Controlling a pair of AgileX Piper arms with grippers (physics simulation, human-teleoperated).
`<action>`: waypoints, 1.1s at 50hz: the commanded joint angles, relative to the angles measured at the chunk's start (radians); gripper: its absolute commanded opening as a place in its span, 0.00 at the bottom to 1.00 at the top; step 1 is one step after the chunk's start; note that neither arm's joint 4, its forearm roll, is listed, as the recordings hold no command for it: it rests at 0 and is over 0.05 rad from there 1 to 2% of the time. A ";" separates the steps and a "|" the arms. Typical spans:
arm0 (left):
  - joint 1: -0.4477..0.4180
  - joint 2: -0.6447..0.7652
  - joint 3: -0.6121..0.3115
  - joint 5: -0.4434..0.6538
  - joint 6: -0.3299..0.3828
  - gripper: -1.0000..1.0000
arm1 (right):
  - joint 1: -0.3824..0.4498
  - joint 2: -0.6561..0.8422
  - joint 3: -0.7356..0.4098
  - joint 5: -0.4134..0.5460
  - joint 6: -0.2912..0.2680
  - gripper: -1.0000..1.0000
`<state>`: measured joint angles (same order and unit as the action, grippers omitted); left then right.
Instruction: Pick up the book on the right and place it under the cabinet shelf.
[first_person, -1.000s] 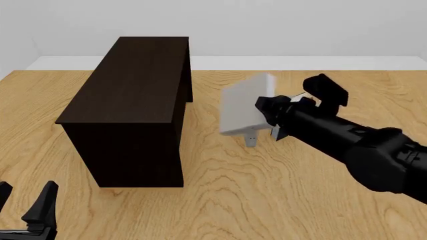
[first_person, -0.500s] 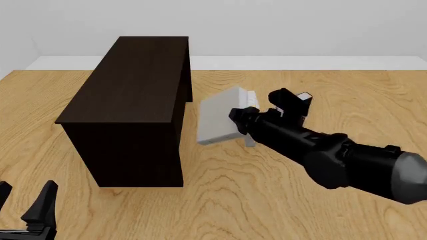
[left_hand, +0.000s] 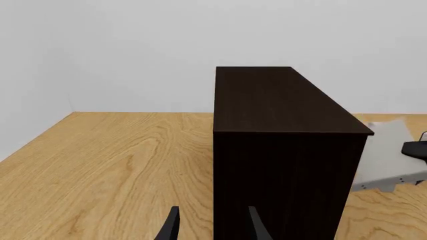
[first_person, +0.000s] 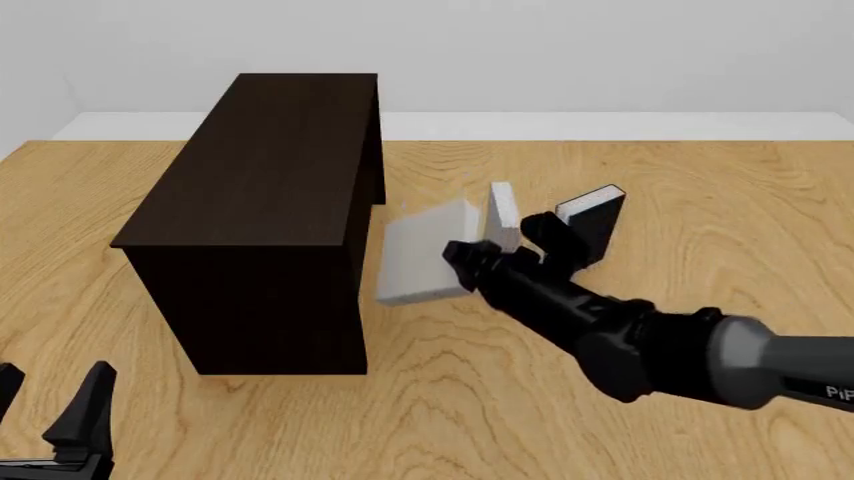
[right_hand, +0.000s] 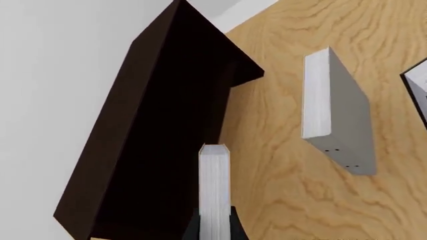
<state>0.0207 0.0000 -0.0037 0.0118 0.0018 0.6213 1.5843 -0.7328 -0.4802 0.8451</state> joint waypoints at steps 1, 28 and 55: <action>-0.001 0.005 -0.001 -0.011 0.000 1.00 | -0.081 0.046 0.019 -0.042 -0.113 0.00; -0.001 0.005 -0.001 -0.011 0.000 1.00 | -0.051 0.174 0.150 -0.349 0.027 0.00; -0.001 0.005 -0.001 -0.011 0.000 1.00 | -0.062 0.331 0.156 -0.497 0.081 0.00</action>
<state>0.0206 0.0000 -0.0037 0.0118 0.0018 0.6377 1.8647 -0.5609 -0.9874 1.0789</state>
